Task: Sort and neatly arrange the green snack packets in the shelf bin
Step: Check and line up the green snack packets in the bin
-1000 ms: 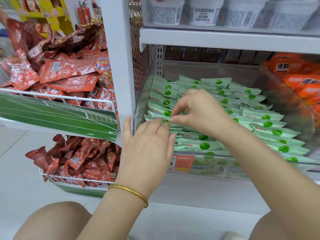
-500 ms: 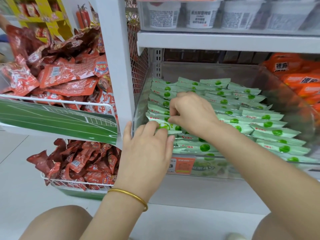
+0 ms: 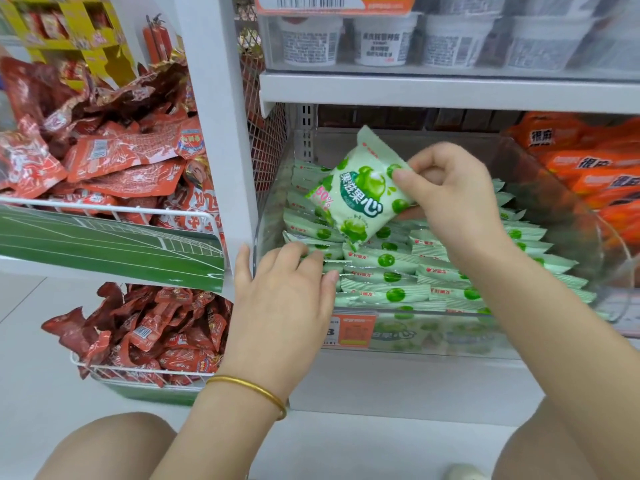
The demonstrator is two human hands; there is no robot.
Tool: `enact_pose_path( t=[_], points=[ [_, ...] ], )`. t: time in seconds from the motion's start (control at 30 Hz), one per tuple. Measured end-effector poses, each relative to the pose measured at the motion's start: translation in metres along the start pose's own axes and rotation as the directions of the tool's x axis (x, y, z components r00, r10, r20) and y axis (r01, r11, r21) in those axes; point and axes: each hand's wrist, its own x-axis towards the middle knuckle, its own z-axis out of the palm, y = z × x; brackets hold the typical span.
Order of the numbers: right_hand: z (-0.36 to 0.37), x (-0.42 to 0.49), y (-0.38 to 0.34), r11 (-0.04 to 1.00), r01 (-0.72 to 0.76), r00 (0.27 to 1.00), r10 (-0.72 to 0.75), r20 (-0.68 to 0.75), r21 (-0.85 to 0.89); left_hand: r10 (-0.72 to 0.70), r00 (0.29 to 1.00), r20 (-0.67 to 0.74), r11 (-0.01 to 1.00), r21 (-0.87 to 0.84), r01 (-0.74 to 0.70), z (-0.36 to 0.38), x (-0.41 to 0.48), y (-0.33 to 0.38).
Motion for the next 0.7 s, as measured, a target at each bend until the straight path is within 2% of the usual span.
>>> enact_pose_path(
  t=[0.13,0.27,0.4,0.43,0.5,0.6,0.7],
  points=[
    [-0.009,-0.005,0.004,0.979,-0.079,0.997,0.081,-0.007,0.19,0.005,1.0,-0.022,1.0,0.009,-0.005,-0.005,0.002,0.004],
    [-0.019,-0.005,0.007,0.918,-0.201,0.98,0.189,0.069,0.343,0.039,0.989,-0.145,0.992,-0.114,-0.056,-0.018,0.011,0.002],
    [-0.026,-0.001,0.013,0.881,-0.292,0.956,0.254,0.149,0.372,0.069,0.962,-0.265,0.984,-0.143,-0.11,-0.038,0.035,0.009],
    [-0.027,0.0,0.014,0.879,-0.297,0.954,0.252,0.164,0.374,0.07,0.964,-0.255,0.98,-0.166,-0.115,-0.041,0.042,0.012],
    [-0.03,0.0,0.014,0.876,-0.293,0.953,0.233,0.196,0.383,0.016,0.986,-0.164,0.935,-0.346,-0.073,-0.044,0.052,0.019],
    [-0.034,-0.001,0.016,0.889,-0.265,0.953,0.182,0.243,0.374,-0.07,0.995,0.069,0.786,-0.61,0.097,-0.037,0.06,0.025],
    [-0.032,-0.003,0.02,0.9,-0.239,0.956,0.153,0.249,0.364,0.033,0.984,0.175,0.649,-0.752,0.112,-0.023,0.059,0.026]
  ],
)
